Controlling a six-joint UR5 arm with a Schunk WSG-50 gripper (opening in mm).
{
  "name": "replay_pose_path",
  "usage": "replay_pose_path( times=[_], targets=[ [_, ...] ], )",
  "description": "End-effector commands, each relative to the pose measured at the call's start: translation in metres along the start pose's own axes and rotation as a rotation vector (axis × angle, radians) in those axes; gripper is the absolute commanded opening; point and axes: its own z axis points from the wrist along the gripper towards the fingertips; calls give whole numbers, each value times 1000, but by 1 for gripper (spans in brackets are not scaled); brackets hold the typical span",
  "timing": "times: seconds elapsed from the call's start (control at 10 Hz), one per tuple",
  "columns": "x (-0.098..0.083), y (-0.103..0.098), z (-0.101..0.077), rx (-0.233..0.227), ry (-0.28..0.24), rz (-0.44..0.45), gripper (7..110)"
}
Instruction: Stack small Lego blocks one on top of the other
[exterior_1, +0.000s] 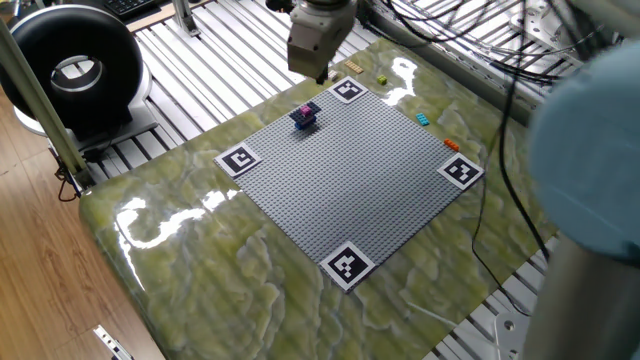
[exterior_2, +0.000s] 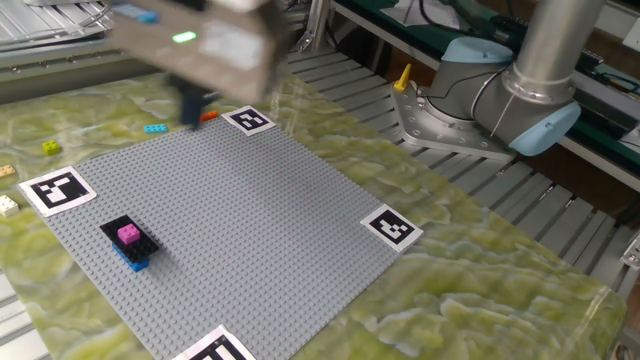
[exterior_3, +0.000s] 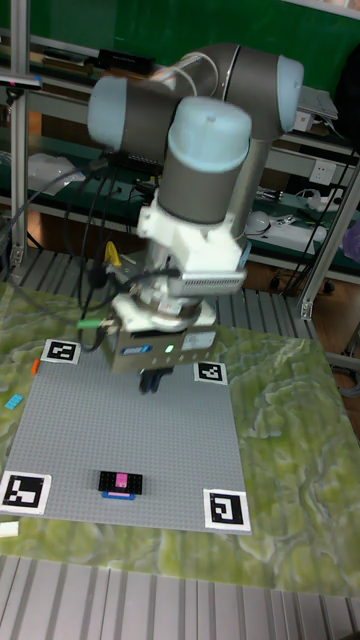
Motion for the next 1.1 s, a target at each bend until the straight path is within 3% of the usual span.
replay_pose_path(
  times=[0.0,0.2,0.3,0.5,0.6,0.7,0.8,0.9,1.0],
  targets=[
    [-34,-50,22,58,-26,-57,7],
    [-43,-68,23,112,-57,-110,7],
    [-42,-68,23,112,-55,-98,7],
    [-22,-27,25,-53,22,68,7],
    [-26,-10,23,-123,14,152,7],
    [-30,-10,23,-125,1,196,7],
    [-34,-24,24,-69,-20,205,7],
    [-33,-32,25,-34,-22,110,7],
    [-33,-31,25,-55,-22,102,7]
  ],
)
